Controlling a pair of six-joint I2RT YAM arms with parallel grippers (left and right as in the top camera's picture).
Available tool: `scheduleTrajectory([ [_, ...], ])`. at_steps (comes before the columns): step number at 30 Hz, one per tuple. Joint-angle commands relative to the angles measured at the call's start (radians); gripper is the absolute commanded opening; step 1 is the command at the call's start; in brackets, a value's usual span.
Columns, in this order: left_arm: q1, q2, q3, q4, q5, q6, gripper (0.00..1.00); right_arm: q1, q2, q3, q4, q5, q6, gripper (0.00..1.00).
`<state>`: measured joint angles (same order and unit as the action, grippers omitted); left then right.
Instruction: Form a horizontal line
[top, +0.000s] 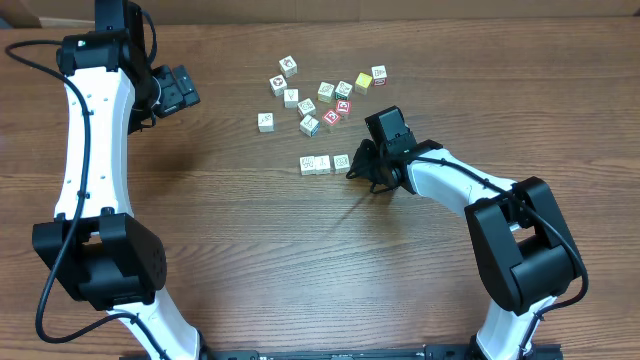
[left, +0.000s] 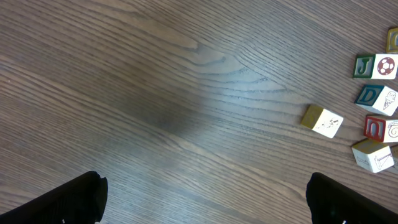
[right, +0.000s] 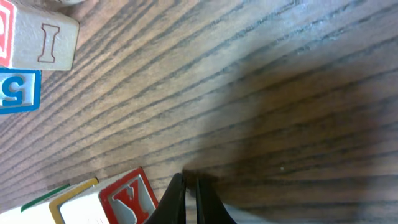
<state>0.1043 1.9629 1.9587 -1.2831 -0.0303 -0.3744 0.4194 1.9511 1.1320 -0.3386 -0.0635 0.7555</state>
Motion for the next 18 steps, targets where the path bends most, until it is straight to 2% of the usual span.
scheduleTrajectory([
  [1,-0.013,-0.005,0.006,0.001,0.005,-0.007,1.0,-0.001,0.011,-0.013,0.014,0.021,-0.001,0.04],
  [18,-0.013,-0.005,0.006,0.001,0.005,-0.007,1.0,0.0,0.011,-0.013,0.027,-0.018,-0.004,0.04],
])
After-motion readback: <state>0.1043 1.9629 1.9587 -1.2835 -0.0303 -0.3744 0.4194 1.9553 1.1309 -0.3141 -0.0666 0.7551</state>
